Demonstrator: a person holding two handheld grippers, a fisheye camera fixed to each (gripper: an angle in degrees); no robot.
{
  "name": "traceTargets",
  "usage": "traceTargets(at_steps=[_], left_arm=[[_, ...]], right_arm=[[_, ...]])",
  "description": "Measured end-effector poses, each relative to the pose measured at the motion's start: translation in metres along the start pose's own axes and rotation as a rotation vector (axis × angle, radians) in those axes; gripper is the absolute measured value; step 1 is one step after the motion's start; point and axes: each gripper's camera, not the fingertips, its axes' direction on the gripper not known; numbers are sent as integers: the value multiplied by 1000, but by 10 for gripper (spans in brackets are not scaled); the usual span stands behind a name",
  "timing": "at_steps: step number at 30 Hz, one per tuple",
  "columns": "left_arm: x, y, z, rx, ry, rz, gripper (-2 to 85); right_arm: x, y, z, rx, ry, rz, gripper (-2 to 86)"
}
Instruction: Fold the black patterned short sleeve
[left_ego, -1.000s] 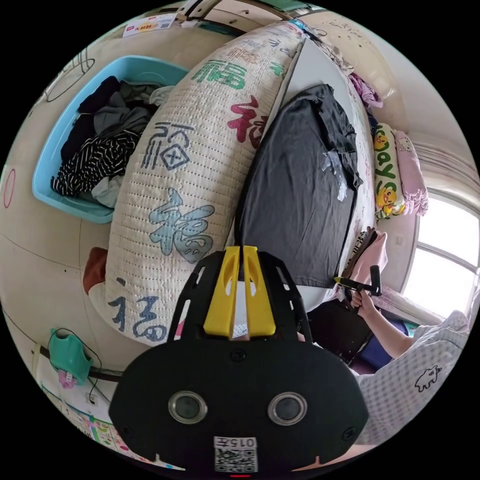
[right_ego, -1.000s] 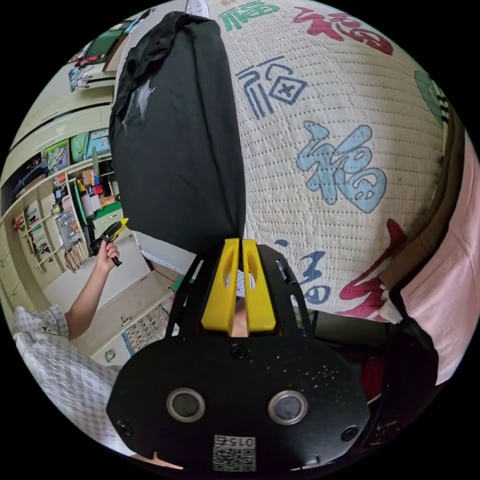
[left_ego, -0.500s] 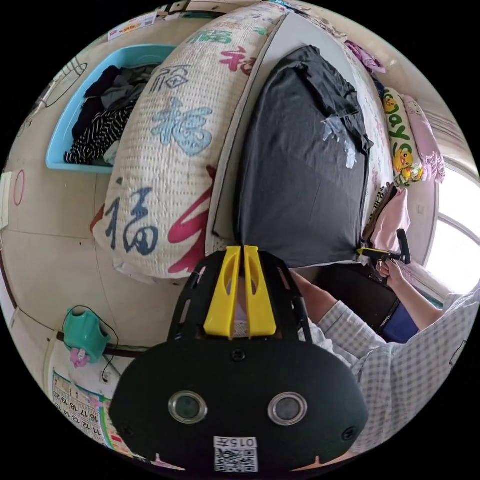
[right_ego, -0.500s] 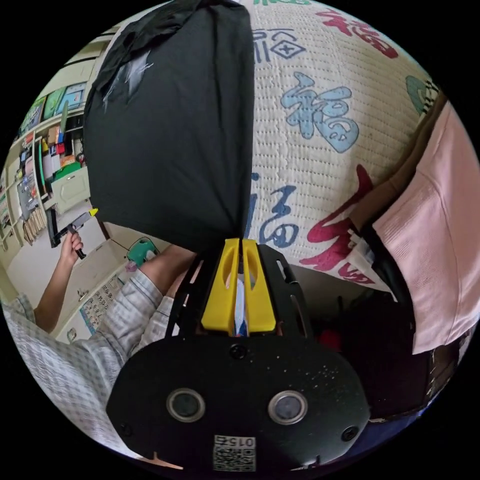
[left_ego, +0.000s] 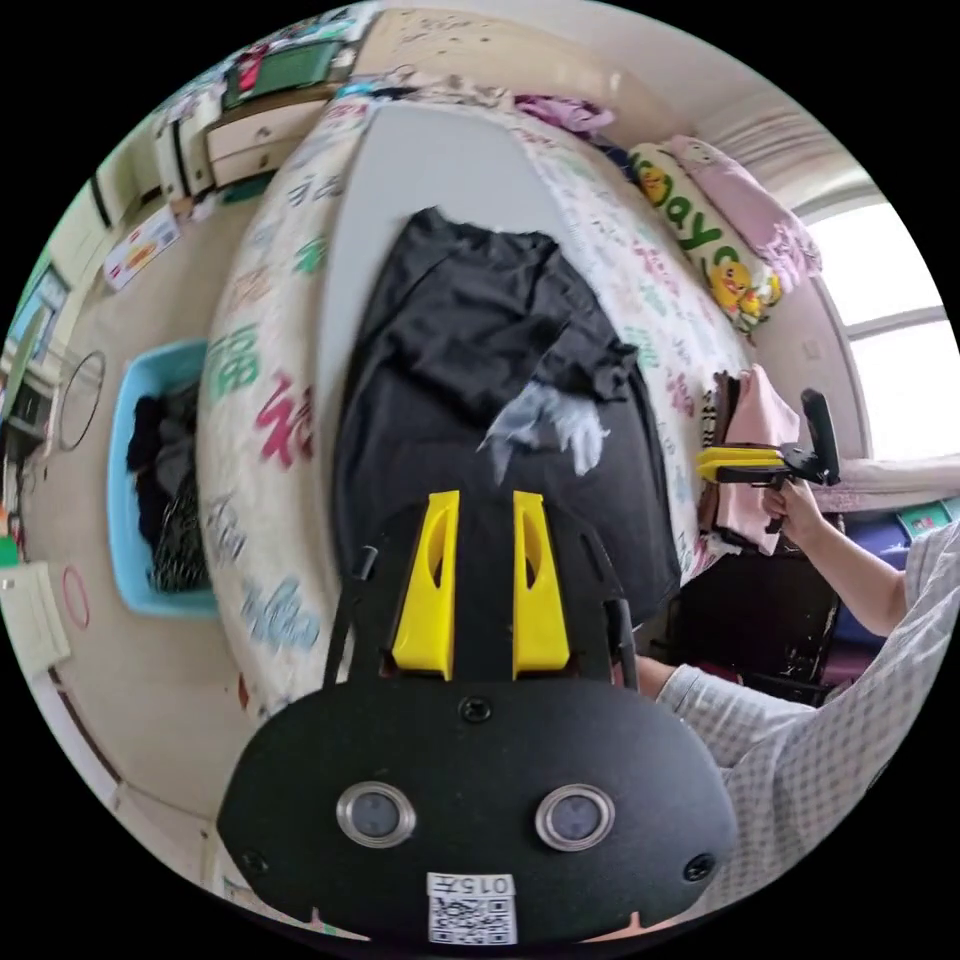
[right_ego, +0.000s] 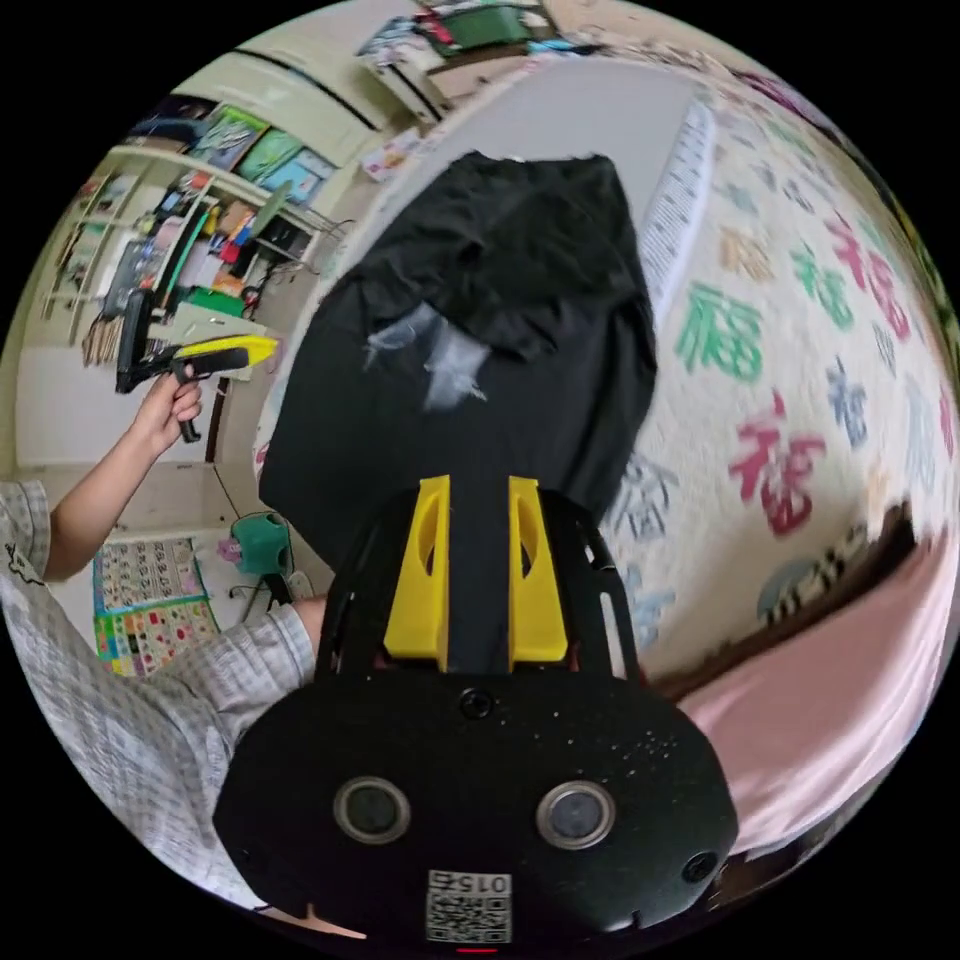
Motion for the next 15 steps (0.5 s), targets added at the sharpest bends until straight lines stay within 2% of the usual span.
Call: traceTargets(at_steps=[5, 10, 11, 13, 15], left_arm=[[38, -73, 60, -8, -74, 98, 106], [50, -103, 119, -125, -184, 178, 98], [50, -103, 120, -110, -197, 179, 95], [48, -105, 122, -105, -195, 180, 58], [43, -107, 121, -107, -143, 178, 34]], right_arm=[[-31, -91, 26, -19, 135, -187, 112], [-36, -127, 60, -94, 244, -224, 117], [-37, -130, 71, -136, 273, -244, 111], [-46, -126, 70, -75, 385, -305, 76], [-47, -126, 69, -83, 410, -324, 25]])
